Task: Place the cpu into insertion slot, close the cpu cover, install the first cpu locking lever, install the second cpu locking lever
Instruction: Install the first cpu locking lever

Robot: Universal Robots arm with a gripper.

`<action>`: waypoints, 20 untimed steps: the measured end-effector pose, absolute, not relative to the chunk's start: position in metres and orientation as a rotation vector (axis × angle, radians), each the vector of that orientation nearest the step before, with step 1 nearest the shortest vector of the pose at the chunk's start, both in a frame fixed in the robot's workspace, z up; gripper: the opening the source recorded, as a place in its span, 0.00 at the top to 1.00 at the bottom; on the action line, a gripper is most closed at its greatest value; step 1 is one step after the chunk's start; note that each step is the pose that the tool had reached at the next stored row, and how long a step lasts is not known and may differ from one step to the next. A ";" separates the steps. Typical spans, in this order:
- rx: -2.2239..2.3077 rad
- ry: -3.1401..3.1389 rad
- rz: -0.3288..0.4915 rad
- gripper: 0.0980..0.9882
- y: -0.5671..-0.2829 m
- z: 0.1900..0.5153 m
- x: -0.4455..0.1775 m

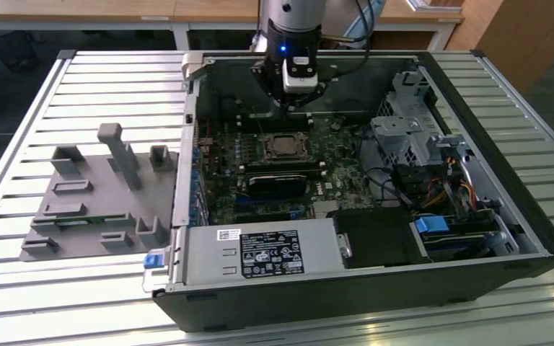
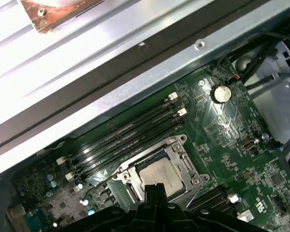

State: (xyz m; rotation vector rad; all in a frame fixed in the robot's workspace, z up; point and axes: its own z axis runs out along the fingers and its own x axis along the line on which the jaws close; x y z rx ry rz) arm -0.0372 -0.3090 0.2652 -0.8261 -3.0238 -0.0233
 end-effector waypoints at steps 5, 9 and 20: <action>-0.716 -3.056 -0.026 0.99 -0.309 0.265 -0.037; -0.612 -3.081 -0.027 0.99 -0.309 0.265 -0.037; -0.321 -3.129 -0.030 0.99 -0.309 0.265 -0.037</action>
